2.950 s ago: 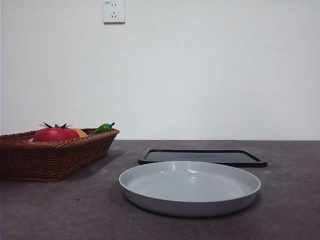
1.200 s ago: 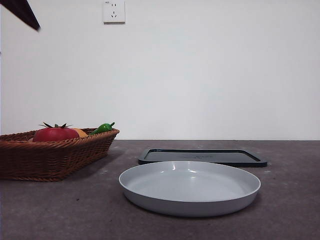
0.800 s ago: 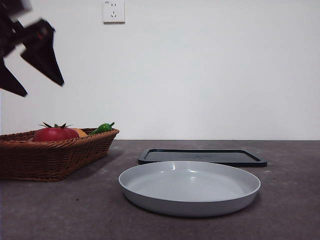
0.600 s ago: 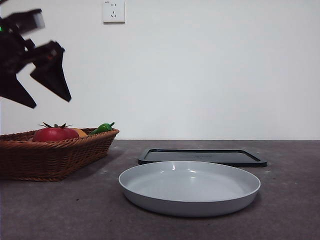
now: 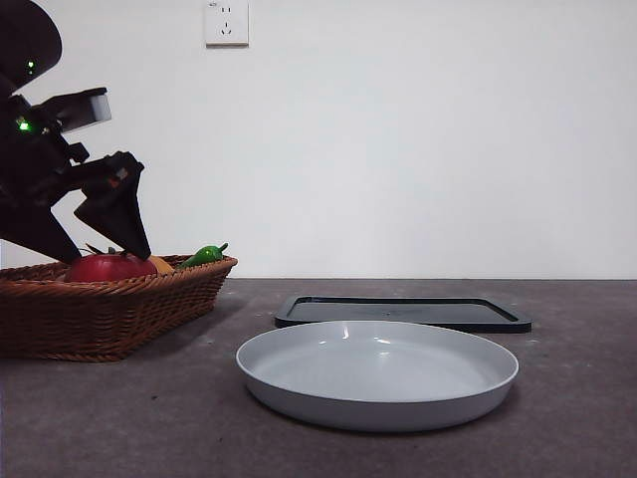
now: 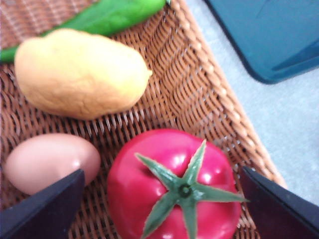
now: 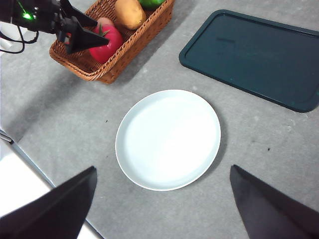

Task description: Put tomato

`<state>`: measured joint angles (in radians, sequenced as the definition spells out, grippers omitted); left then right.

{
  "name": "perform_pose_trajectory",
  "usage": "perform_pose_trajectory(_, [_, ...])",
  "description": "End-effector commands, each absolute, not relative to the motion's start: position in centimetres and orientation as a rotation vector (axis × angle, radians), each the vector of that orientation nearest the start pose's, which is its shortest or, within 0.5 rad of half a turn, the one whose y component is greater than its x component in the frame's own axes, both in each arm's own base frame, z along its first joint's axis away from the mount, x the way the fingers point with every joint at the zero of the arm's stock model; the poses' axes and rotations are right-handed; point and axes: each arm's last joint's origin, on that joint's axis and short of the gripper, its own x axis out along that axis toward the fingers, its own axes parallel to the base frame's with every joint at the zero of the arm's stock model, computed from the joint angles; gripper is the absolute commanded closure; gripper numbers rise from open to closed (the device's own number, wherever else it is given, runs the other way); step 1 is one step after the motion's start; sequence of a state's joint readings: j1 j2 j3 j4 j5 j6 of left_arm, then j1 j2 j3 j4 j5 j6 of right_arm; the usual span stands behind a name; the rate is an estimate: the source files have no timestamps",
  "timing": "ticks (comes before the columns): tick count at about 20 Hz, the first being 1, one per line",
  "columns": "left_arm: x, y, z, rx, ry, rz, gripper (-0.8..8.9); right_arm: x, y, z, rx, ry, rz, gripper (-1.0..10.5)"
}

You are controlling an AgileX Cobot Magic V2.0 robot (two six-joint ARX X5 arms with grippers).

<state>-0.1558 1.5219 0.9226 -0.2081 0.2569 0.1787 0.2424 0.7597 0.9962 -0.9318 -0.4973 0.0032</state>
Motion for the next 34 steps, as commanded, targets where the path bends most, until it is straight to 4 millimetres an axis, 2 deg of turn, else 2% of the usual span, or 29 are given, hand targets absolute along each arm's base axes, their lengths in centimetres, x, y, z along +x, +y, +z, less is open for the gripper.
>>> perform_pose_trajectory(1, [31.2, -5.8, 20.5, 0.142, 0.779, -0.468, 3.12, 11.7, 4.4, 34.7, 0.080, 0.683, 0.717, 5.2])
perform_pose_trajectory(8, [31.3, -6.1, 19.8, 0.144, 0.804, -0.479, 3.34, 11.7, 4.4, 34.7, 0.080, 0.683, 0.717, 5.2])
perform_pose_trajectory(11, [31.2, -6.1, 19.8, 0.139, 0.816, -0.478, 5.13, 11.7, 4.4, 34.7, 0.080, 0.683, 0.717, 5.2])
perform_pose_trajectory(15, [31.1, -6.1, 20.2, 0.127, 0.805, -0.472, 5.15, 11.7, 4.4, 34.7, 0.080, 0.683, 0.717, 5.2])
perform_pose_trajectory(19, [30.3, -6.0, 22.8, 0.105, 0.720, -0.462, 5.15, 11.7, 4.4, 34.7, 0.080, 0.683, 0.717, 5.2])
perform_pose_trajectory(22, [28.7, -6.7, 26.1, 0.075, 0.609, -0.511, 5.15, 11.7, 4.4, 34.7, 0.080, 0.683, 0.717, 5.2])
perform_pose_trajectory(24, [27.3, -7.7, 27.8, 0.074, 0.549, -0.595, 5.15, 11.7, 4.4, 34.7, 0.080, 0.682, 0.717, 5.2])
perform_pose_trajectory(27, [25.4, -10.2, 29.2, 0.078, 0.502, -0.702, 5.15, 11.7, 4.4, 34.7, 0.080, 0.683, 0.717, 5.2])
perform_pose_trajectory(31, [23.9, -14.7, 28.8, 0.122, 0.494, -0.867, 5.15, 11.7, 4.4, 34.7, 0.080, 0.683, 0.717, 5.2])
perform_pose_trajectory(34, [23.5, -17.9, 27.4, 0.150, 0.504, -0.964, 5.15, 11.7, 4.4, 34.7, 0.080, 0.683, 0.717, 5.2])
